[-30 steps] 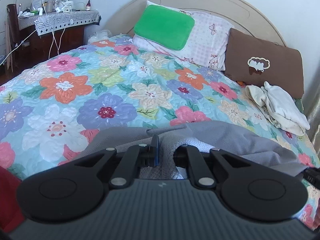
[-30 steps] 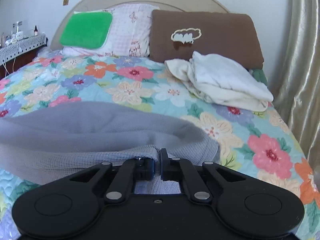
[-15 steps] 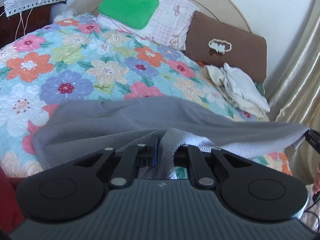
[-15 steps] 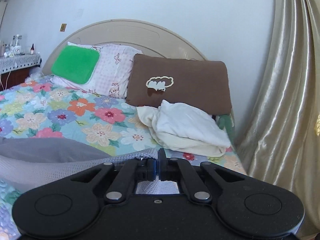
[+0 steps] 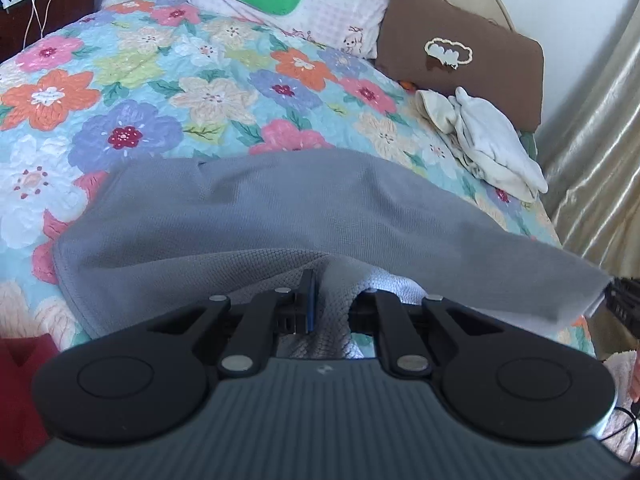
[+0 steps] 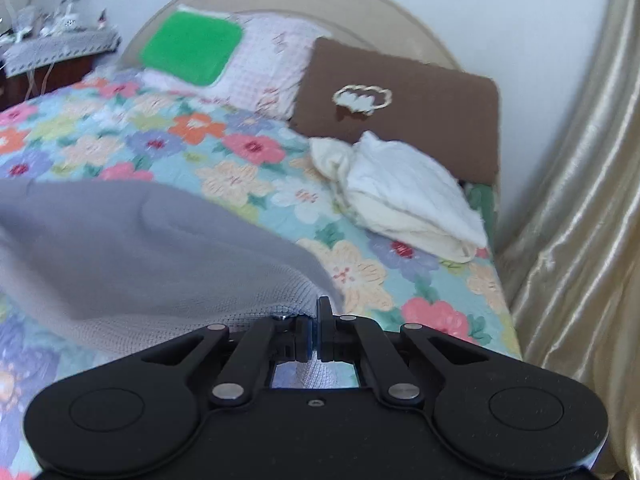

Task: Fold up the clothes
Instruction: 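Lift the shirt with both grippers and lay it flat on the quilt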

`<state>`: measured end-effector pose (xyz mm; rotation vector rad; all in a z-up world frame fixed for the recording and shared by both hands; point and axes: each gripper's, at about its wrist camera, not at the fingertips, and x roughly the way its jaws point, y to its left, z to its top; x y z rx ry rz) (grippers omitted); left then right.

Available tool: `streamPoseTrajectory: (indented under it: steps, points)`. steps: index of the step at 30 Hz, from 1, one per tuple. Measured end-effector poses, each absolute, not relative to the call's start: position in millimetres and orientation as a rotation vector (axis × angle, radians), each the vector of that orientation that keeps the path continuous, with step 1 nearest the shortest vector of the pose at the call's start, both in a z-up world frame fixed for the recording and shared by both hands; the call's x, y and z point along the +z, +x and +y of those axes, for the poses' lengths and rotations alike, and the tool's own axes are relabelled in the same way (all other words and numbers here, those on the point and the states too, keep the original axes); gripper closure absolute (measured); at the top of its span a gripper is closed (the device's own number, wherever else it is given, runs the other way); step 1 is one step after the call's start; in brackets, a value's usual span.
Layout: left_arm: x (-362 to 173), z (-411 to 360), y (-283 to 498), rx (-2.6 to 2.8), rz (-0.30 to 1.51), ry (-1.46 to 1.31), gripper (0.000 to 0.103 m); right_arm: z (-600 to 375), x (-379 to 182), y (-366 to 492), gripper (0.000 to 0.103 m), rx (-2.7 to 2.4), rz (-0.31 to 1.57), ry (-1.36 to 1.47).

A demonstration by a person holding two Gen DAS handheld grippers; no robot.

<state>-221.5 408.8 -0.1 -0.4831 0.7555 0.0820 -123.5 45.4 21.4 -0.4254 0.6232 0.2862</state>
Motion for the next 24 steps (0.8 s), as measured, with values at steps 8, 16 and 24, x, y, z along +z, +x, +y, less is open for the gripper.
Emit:
streamPoseTrajectory:
  steps: [8,16,24]
  points:
    - [17.6,373.2,-268.5,0.13,0.743,-0.403,0.093,16.3,36.4,-147.0,0.102,0.268,0.66,-0.384]
    - [-14.5,355.6,-254.4,0.09,0.911,-0.329,0.093,33.1,-5.4,-138.8,0.102,0.24,0.756,-0.568]
    - [-14.5,340.5,-254.6,0.095,0.947,-0.257,0.09,33.8,-14.4,-139.9,0.098,0.291,0.841,-0.43]
